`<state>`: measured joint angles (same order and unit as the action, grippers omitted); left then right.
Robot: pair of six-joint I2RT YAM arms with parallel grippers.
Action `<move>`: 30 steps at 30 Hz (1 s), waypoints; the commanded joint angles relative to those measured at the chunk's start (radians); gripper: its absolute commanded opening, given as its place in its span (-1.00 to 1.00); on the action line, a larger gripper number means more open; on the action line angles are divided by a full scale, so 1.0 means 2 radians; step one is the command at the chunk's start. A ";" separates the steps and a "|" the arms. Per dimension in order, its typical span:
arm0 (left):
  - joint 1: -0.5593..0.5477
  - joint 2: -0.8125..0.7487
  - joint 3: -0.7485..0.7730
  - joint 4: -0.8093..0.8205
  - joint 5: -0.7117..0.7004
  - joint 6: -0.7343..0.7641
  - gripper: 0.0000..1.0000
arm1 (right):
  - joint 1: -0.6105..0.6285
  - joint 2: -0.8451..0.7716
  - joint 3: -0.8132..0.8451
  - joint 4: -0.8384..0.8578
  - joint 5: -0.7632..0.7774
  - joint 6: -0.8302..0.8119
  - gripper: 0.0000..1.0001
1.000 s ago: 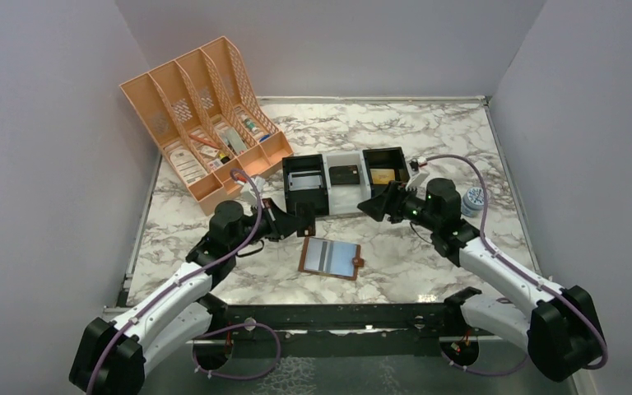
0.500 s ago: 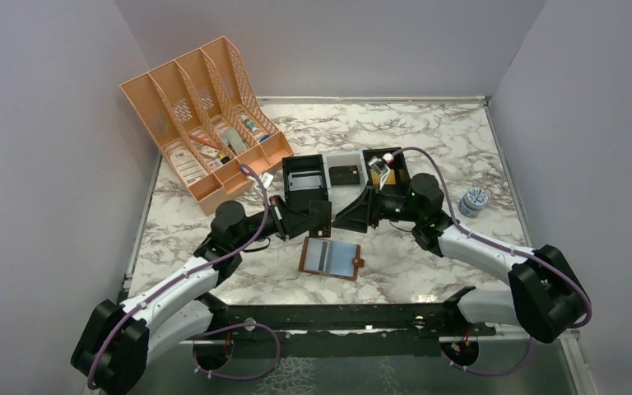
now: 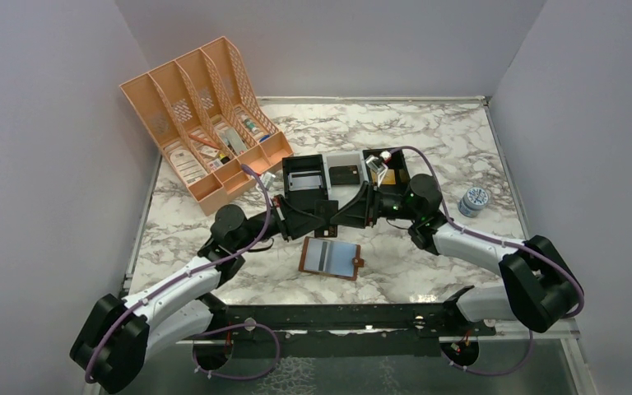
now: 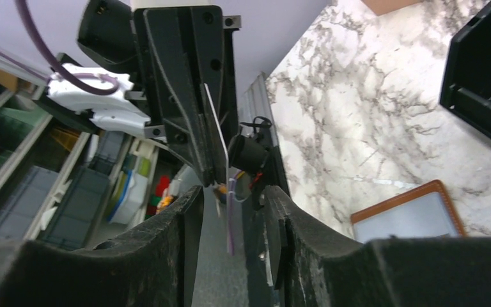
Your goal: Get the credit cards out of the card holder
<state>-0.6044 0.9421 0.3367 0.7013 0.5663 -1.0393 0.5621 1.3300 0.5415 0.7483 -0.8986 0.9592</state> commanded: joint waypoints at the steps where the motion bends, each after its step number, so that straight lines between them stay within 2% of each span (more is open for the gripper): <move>1: -0.003 0.005 -0.014 0.056 0.012 -0.018 -1.00 | 0.003 0.004 0.003 0.058 -0.023 0.034 -0.26; 5: -0.004 0.009 -0.018 0.069 0.010 -0.022 -1.00 | 0.003 0.010 0.003 0.071 -0.030 0.045 -0.43; 11: -0.004 0.012 -0.020 0.080 0.008 -0.028 -1.00 | 0.004 0.020 0.007 0.083 -0.038 0.056 -0.51; 20: -0.009 0.020 -0.022 0.096 0.003 -0.033 -1.00 | 0.007 0.032 0.010 0.109 -0.044 0.073 -0.76; 25: -0.012 0.027 -0.025 0.105 0.002 -0.038 -1.00 | 0.008 0.039 0.011 0.121 -0.050 0.082 -0.81; 30: -0.012 0.023 -0.029 0.107 -0.001 -0.039 -1.00 | 0.008 0.038 0.007 0.120 -0.042 0.082 -0.98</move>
<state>-0.6243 0.9943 0.2943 0.8616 0.5671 -1.1130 0.5705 1.4006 0.5415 0.9405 -0.9707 1.1183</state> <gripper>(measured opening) 0.012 0.034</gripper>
